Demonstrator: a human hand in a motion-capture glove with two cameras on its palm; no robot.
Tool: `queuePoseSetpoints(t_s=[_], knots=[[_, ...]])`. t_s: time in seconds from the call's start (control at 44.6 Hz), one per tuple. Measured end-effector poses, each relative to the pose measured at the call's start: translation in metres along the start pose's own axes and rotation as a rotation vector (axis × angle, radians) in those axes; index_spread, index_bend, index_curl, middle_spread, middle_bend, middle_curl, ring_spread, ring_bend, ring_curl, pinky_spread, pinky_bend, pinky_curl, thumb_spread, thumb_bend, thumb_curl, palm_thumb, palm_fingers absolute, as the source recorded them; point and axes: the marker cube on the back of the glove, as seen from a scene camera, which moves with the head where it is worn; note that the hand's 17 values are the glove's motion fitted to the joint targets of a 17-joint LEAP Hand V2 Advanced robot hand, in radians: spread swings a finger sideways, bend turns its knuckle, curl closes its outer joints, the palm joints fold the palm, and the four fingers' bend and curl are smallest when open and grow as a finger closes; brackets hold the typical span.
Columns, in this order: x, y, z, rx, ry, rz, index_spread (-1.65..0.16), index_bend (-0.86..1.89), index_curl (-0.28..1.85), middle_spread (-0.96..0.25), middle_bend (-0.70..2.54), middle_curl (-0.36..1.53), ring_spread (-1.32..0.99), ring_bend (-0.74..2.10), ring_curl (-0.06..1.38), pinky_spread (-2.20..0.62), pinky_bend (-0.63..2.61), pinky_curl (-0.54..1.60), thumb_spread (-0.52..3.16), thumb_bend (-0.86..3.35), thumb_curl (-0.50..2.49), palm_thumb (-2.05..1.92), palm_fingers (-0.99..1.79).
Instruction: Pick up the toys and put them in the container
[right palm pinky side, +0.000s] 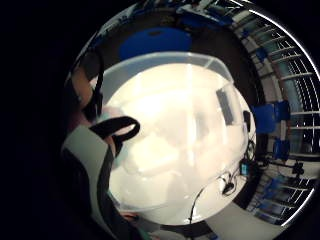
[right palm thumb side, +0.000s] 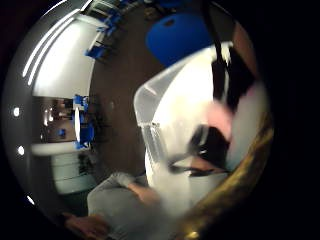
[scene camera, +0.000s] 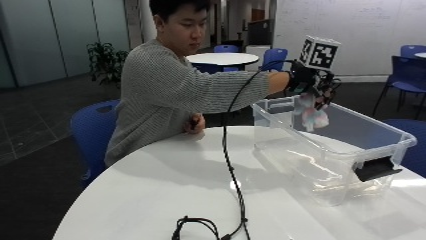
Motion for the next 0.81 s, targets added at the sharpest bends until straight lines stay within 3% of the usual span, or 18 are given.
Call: queuePoseSetpoints(t_s=[0.067,0.09,0.202,0.336,0.56,0.672,0.807], knots=[[-0.013,-0.003,0.016,-0.109,0.039,0.026,-0.31,0.28,1.0,-0.35,0.56,0.72,-0.43,1.05,0.56,-0.41,1.25,0.48,0.73,0.0,0.97,0.52,0.51],[-0.012,-0.001,0.02,-0.127,0.053,0.028,-0.32,0.21,0.97,-0.33,0.47,0.69,-0.42,0.97,0.54,-0.38,1.29,0.49,0.8,-0.08,0.92,0.38,0.23],[-0.013,0.005,0.028,-0.149,0.03,0.017,-0.36,0.08,0.82,-0.27,0.25,0.6,-0.3,0.74,0.49,-0.22,1.35,0.5,0.97,-0.11,0.77,0.15,-0.26],[-0.011,0.015,0.029,-0.147,0.0,0.005,-0.37,0.08,0.68,-0.21,0.15,0.52,-0.21,0.54,0.38,-0.1,1.26,0.44,1.08,-0.07,0.64,-0.01,-0.26],[-0.001,0.054,0.024,-0.102,-0.014,-0.03,-0.37,0.11,0.55,-0.17,0.13,0.44,-0.13,0.44,0.34,0.0,1.13,0.38,1.18,-0.05,0.5,-0.06,-0.22],[0.026,0.105,0.009,-0.036,-0.063,0.018,-0.37,0.11,0.5,-0.16,0.14,0.41,-0.12,0.4,0.33,0.02,1.08,0.36,1.21,-0.06,0.44,-0.07,-0.2],[0.106,0.207,-0.011,0.08,-0.027,0.038,-0.37,0.12,0.46,-0.15,0.14,0.38,-0.1,0.36,0.32,0.03,1.02,0.34,1.23,-0.06,0.38,-0.09,-0.18]])
